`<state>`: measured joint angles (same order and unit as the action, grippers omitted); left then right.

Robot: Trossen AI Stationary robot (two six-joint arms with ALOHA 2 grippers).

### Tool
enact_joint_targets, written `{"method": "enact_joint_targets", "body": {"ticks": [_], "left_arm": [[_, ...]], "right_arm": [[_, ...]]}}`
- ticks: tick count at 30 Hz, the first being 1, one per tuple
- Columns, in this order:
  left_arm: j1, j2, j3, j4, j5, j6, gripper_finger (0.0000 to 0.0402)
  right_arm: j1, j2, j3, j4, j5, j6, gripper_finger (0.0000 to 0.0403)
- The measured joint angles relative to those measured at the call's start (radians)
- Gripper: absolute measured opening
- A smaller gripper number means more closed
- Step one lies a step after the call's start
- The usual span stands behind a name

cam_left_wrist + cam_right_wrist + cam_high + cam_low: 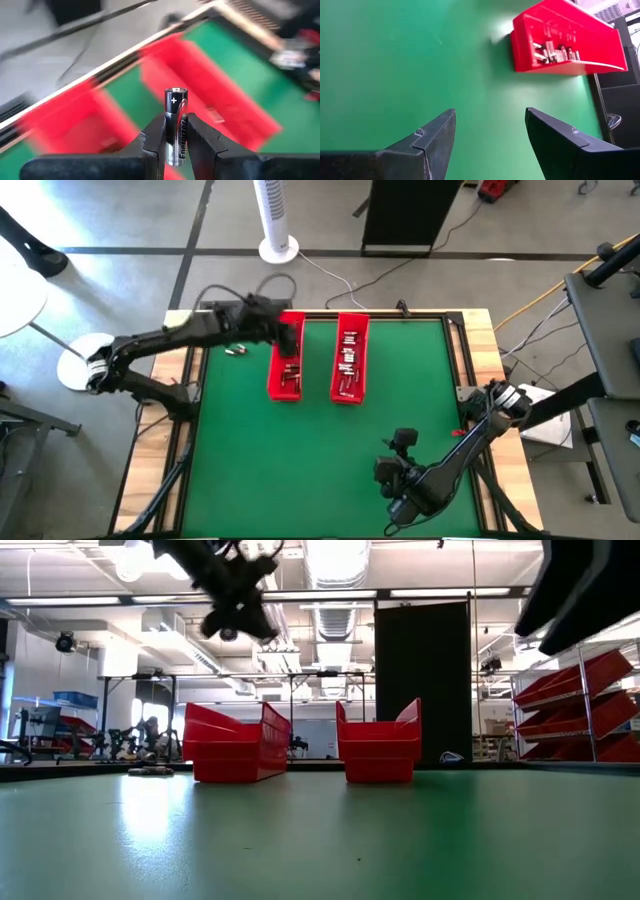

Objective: Sort batteries
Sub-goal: Put the silver battery into the right red bin

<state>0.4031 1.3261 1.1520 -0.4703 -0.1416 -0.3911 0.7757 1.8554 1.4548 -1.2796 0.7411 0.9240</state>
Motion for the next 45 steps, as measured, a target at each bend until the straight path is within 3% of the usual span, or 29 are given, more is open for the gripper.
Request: {"method": "enact_joint_targets", "body": {"ticks": [5, 12, 25, 32, 45], "left_arm": [[-0.127, 0.087, 0.029, 0.139, 0.007, 0.024, 0.0045], [-0.170, 0.312, 0.216, 0.145, 0.043, 0.117, 0.0045], [-0.172, 0.704, 0.620, -0.081, 0.082, 0.298, 0.0045], [-0.187, 0.774, 0.660, -0.100, 0.125, 0.474, 0.0045], [-0.187, 0.881, 0.668, -0.126, 0.128, 0.533, 0.0045]], "right_arm": [[-0.004, -0.036, 0.000, -0.003, 0.004, -0.025, 0.0233], [-0.004, -0.080, 0.000, -0.073, 0.045, 0.012, 0.0233], [0.041, -0.115, -0.024, -0.121, -0.001, 0.135, 0.0233], [0.098, -0.115, -0.078, -0.126, -0.019, 0.245, 0.0233], [0.097, -0.115, -0.090, -0.126, -0.016, 0.282, 0.0233]]}}
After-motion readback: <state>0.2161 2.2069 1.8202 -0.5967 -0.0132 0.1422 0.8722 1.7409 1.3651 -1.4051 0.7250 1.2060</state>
